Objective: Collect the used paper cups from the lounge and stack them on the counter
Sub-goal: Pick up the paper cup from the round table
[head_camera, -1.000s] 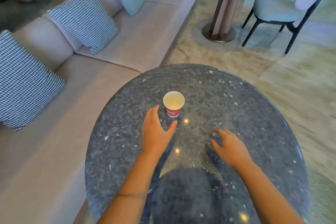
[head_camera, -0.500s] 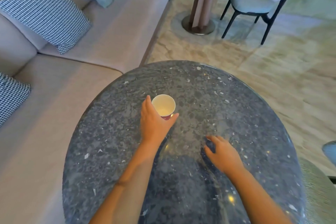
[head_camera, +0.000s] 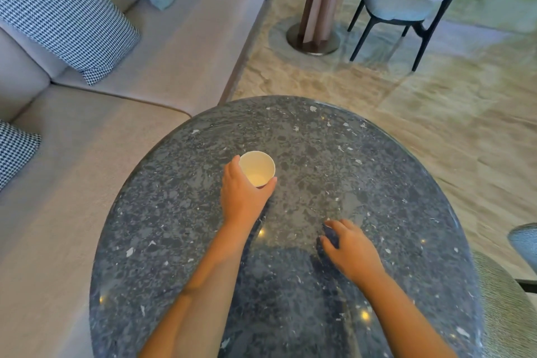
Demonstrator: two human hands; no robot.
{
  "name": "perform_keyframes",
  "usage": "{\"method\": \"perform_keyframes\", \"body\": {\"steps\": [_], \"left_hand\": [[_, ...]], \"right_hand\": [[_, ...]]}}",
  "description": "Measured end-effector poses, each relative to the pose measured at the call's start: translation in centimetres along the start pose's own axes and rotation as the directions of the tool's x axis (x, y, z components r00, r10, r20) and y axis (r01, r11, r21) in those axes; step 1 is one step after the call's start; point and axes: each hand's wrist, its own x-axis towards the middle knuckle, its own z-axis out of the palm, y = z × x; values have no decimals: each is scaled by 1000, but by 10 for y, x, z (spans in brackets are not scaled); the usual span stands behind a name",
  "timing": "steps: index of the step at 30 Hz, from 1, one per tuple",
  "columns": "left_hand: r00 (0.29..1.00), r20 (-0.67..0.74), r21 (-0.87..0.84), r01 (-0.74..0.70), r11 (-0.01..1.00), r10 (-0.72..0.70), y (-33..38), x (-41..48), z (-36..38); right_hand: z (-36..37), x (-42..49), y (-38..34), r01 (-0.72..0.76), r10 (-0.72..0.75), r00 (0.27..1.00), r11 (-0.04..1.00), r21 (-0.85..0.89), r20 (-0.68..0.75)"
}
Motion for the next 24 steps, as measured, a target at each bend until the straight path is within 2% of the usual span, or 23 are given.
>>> {"method": "perform_keyframes", "body": {"steps": [7, 13, 24], "left_hand": [[1000, -10, -10, 1, 1000, -1, 2, -6, -3], [1000, -12, -85, -8, 996, 7, 7, -28, -13], [990, 109, -226, -61, 972, 87, 41, -111, -25]], "right_hand": [[0, 0, 2, 9, -9, 1000, 1000, -2, -5], [-3, -7, 3, 35, -35, 999, 999, 15, 2], [-39, -72, 18, 117, -105, 978, 991, 62, -182]]}}
